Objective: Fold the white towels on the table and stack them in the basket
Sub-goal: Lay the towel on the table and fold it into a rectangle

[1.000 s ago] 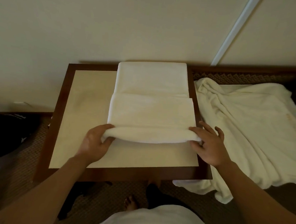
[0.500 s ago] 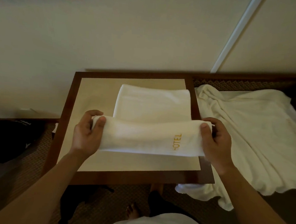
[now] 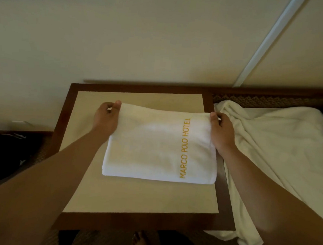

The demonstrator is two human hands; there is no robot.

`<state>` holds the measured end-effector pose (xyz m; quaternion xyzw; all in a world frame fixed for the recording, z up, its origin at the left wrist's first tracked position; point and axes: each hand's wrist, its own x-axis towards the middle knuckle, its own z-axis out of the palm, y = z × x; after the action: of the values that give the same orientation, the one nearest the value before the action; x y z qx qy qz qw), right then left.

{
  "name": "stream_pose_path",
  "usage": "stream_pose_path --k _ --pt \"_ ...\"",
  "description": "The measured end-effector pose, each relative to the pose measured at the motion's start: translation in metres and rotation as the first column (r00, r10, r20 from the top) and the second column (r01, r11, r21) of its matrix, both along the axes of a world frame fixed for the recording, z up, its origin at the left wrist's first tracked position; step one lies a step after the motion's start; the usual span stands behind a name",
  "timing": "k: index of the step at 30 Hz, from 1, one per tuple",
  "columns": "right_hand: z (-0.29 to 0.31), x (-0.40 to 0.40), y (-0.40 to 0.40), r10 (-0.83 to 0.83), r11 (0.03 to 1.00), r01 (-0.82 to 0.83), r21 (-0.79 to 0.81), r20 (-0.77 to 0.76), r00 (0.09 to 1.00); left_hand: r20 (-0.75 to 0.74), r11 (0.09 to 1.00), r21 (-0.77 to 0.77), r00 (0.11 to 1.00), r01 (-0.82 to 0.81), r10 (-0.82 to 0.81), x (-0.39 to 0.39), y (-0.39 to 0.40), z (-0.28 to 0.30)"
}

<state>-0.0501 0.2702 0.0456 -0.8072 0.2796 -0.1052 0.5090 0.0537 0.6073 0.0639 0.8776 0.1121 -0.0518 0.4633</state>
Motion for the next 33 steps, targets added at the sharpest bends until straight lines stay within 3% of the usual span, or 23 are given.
stream_pose_path --k 4,10,11,13,15,18,21,25,27,29,31,33 --pt "-0.022 0.020 -0.005 0.050 0.996 -0.043 0.074 -0.104 0.993 -0.113 0.998 -0.039 0.992 0.057 -0.062 0.015 -0.006 -0.032" --pt "-0.024 0.031 -0.013 0.129 0.987 -0.142 -0.073 -0.159 0.979 -0.079 0.993 0.096 0.995 0.063 -0.055 0.016 -0.005 -0.042" --pt "-0.025 0.035 -0.014 0.128 0.972 -0.164 -0.167 -0.207 0.970 -0.075 0.985 0.154 0.995 0.072 -0.061 0.016 -0.009 -0.040" --pt "-0.022 0.046 -0.014 0.121 0.866 -0.265 -0.424 -0.337 0.934 -0.040 0.905 0.415 0.996 0.092 -0.083 0.012 -0.025 -0.033" --pt "-0.013 0.058 -0.006 0.221 0.725 -0.378 -0.576 -0.325 0.920 0.071 0.780 0.617 0.981 0.098 -0.179 -0.008 -0.047 -0.026" --pt "-0.010 0.069 0.007 0.388 0.579 -0.597 -0.555 -0.457 0.800 0.128 0.680 0.658 0.841 0.324 -0.526 -0.069 -0.082 -0.033" --pt "-0.018 0.058 0.014 0.361 0.567 -0.656 -0.498 -0.566 0.741 -0.021 0.460 0.724 0.683 0.514 -0.730 -0.120 -0.081 -0.050" --pt "-0.003 0.028 0.022 0.288 0.601 -0.647 -0.470 -0.627 0.724 -0.027 0.360 0.794 0.621 0.490 -0.784 -0.097 -0.035 -0.057" --pt "0.003 0.003 0.030 0.271 0.629 -0.670 -0.394 -0.697 0.664 -0.015 0.402 0.808 0.698 0.430 -0.716 -0.083 -0.006 -0.056" --pt "-0.001 -0.026 0.042 0.299 0.678 -0.681 -0.277 -0.743 0.599 0.027 0.542 0.772 0.836 0.332 -0.549 -0.082 0.016 -0.053" --pt "-0.011 -0.052 0.058 0.341 0.759 -0.634 -0.146 -0.741 0.579 0.034 0.798 0.573 0.967 0.189 -0.254 -0.096 0.021 -0.049" --pt "-0.019 -0.072 0.076 0.337 0.813 -0.567 -0.131 -0.688 0.643 -0.064 0.969 0.248 0.998 0.016 0.000 -0.117 0.016 -0.042"
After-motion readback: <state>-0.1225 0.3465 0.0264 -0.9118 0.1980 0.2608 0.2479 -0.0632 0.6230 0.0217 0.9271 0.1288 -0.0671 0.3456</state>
